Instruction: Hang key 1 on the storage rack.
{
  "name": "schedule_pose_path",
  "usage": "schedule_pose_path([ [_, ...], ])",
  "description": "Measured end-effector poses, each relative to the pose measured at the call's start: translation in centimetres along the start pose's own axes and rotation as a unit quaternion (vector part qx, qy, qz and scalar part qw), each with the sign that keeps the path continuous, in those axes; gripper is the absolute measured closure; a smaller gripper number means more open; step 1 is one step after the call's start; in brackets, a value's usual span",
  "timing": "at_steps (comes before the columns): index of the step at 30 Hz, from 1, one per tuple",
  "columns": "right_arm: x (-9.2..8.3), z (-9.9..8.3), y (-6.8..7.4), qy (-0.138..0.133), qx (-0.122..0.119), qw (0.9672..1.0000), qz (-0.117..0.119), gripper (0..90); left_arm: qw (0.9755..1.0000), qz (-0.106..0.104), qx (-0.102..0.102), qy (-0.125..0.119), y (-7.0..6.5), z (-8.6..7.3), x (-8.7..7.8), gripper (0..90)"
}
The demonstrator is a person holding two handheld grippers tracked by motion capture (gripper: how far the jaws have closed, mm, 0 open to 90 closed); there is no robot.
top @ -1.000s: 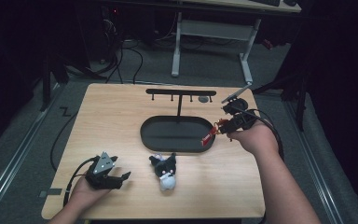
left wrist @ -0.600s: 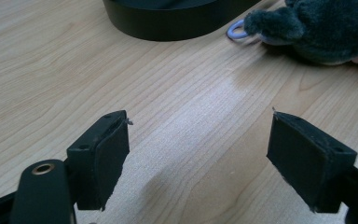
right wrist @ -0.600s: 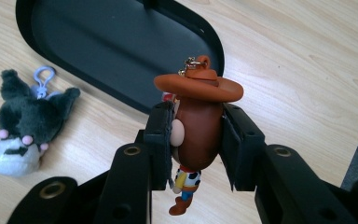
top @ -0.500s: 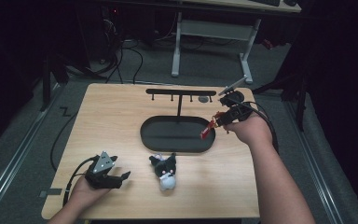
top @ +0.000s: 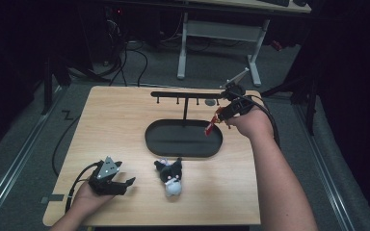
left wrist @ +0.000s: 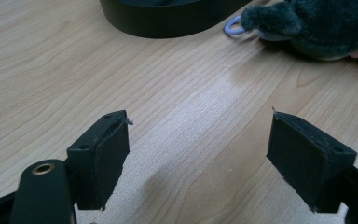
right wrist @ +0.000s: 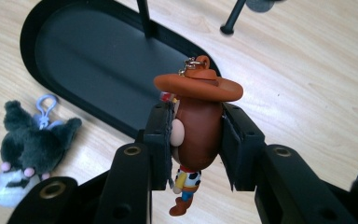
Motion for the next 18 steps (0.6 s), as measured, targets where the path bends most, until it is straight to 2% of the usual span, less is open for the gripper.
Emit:
schedule_pose_path([
  [18,0.1,2.5,-1.6,-0.015,0.021,0.9997,-0.002,66.4,1.0000,0.000,-0.005,0.005,0.4,-0.4,0.0,21.1],
])
Point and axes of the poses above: each handheld gripper's, and its own axes: x roughly forward along the jaws, z roughly out of its top, y roughly to its left, the point moved 5 cm from there along x, roughly forward along the jaws, and after that the axes turned 15 degrees about y, right-handed, at the moved point
